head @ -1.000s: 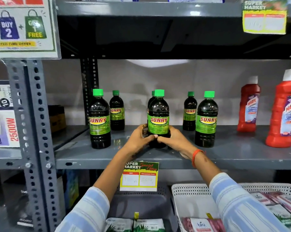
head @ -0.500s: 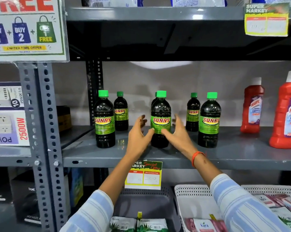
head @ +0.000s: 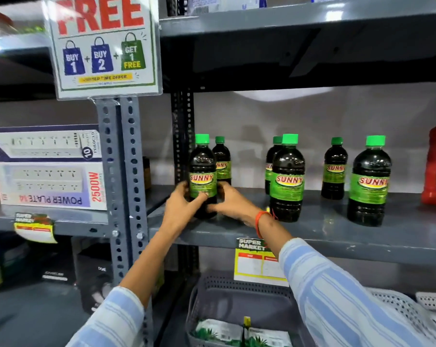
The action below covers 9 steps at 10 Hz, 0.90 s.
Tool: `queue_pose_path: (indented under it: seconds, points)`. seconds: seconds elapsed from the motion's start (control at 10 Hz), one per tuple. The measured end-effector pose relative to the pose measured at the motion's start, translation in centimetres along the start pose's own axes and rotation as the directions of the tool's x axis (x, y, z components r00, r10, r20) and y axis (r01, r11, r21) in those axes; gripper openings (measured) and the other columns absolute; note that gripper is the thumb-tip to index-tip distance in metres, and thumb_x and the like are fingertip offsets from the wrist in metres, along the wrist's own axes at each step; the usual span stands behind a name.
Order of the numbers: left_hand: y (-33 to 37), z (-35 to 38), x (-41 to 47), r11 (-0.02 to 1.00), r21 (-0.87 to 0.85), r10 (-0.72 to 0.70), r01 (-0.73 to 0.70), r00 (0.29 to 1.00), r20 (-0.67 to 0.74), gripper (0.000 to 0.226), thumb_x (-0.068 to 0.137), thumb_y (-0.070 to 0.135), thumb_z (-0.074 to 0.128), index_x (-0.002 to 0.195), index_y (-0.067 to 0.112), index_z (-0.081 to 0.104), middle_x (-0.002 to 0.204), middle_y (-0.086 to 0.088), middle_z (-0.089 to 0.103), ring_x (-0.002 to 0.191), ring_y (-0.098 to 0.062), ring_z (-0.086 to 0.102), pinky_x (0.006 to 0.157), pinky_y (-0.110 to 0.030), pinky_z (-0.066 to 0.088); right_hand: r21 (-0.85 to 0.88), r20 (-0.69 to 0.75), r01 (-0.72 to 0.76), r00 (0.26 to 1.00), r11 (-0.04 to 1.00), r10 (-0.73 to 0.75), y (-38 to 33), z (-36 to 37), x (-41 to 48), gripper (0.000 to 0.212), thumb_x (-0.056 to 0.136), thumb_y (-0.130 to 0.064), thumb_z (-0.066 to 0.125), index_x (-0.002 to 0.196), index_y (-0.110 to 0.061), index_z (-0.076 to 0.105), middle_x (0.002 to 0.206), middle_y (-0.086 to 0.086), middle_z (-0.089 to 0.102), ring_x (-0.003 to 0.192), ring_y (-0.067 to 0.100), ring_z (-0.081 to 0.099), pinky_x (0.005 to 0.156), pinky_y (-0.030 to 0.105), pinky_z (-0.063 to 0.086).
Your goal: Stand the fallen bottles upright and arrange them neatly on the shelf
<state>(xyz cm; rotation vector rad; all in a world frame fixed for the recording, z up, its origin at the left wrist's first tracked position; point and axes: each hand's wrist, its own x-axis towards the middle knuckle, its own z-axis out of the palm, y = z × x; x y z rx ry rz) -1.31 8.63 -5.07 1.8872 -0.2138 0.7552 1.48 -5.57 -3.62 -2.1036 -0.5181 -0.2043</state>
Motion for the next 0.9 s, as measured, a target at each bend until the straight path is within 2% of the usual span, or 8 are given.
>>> queue_pose_path:
  seconds: [0.1,0.3,0.4,0.5,0.6,0.7,0.8,0.9]
  points:
    - [0.0,-0.2,0.5,1.0,0.022,-0.003,0.003,1.0,0.023,0.039,0.082,0.018,0.069,0.117,0.005,0.056,0.103,-0.007,0.065,0.092,-0.017,0.06,0.075,-0.022,0.04,0.049,0.024,-0.013,1.0,0.999,0.012,0.5,0.2,0.4,0.075,0.07,-0.012,0.076,0.136,-0.012,0.04,0.136,0.013,0.055,0.125,0.026,0.052,0.106,0.042,0.043]
    - [-0.4,0.2,0.9,0.999,0.023,0.029,-0.029,1.0,-0.009,0.039,0.079,0.02,0.072,0.114,0.008,0.059,0.099,-0.002,0.066,0.088,-0.013,0.06,0.074,-0.023,0.042,0.062,-0.051,-0.002,0.999,0.998,0.006,1.4,0.4,0.5,0.073,0.07,-0.016,0.076,0.134,-0.015,0.04,0.126,0.007,0.057,0.113,0.022,0.055,0.102,0.042,0.047]
    - [-0.2,0.1,1.0,0.999,0.03,0.035,-0.037,0.998,0.046,0.038,0.081,0.017,0.07,0.115,0.006,0.058,0.1,-0.002,0.065,0.089,-0.013,0.059,0.066,-0.014,0.042,0.041,-0.077,0.003,0.997,0.999,0.0,0.9,0.6,-0.1,0.071,0.073,-0.017,0.074,0.135,-0.013,0.039,0.12,0.003,0.054,0.105,0.022,0.057,0.096,0.037,0.049]
    - [0.0,0.0,0.8,0.999,0.023,0.033,-0.035,0.997,0.067,0.038,0.082,0.016,0.069,0.116,0.005,0.056,0.102,-0.004,0.065,0.089,-0.013,0.059,0.066,-0.015,0.043,0.029,-0.086,-0.002,0.996,1.0,0.004,0.8,0.7,-0.2,0.072,0.072,-0.019,0.075,0.134,-0.014,0.039,0.125,0.007,0.056,0.103,0.024,0.058,0.095,0.039,0.05]
    - [0.1,0.0,0.5,0.998,0.07,0.0,-0.007,0.995,0.098,0.036,0.085,0.019,0.065,0.116,0.005,0.055,0.102,-0.006,0.065,0.089,-0.016,0.058,0.069,-0.023,0.042,-0.005,-0.092,-0.03,0.995,1.0,0.03,0.4,0.7,-0.5,0.073,0.07,-0.022,0.075,0.133,-0.015,0.039,0.126,0.011,0.058,0.099,0.025,0.059,0.093,0.042,0.052]
    - [0.2,0.3,-0.1,0.989,0.14,-0.052,0.039,0.994,0.095,0.031,0.089,0.027,0.058,0.111,0.006,0.057,0.101,-0.01,0.067,0.089,-0.024,0.06,0.067,-0.029,0.043,-0.037,-0.061,-0.046,0.997,0.998,0.044,0.1,0.6,-1.0,0.072,0.071,-0.024,0.075,0.133,-0.011,0.04,0.128,0.012,0.058,0.111,0.029,0.059,0.097,0.043,0.049]
    - [1.7,1.0,-2.1,0.919,0.379,-0.105,0.111,0.994,-0.037,0.033,0.092,0.034,0.046,0.089,0.003,0.056,0.098,-0.023,0.066,0.091,-0.039,0.058,0.067,-0.036,0.039,-0.165,-0.04,-0.073,0.997,0.984,0.067,-0.6,-0.9,-1.9,0.056,0.077,-0.027,0.07,0.124,-0.006,0.05,0.121,0.013,0.064,0.111,0.029,0.06,0.094,0.039,0.049]
    - [3.5,1.2,-3.7,0.853,0.504,-0.074,0.135,0.988,-0.139,0.031,0.093,0.029,0.047,0.083,0.001,0.056,0.096,-0.025,0.065,0.089,-0.042,0.059,0.064,-0.035,0.037,-0.266,-0.069,-0.089,0.995,0.96,0.074,-1.1,-1.9,-2.9,0.035,0.081,-0.024,0.063,0.11,-0.005,0.061,0.109,0.016,0.07,0.099,0.03,0.064,0.086,0.037,0.049]
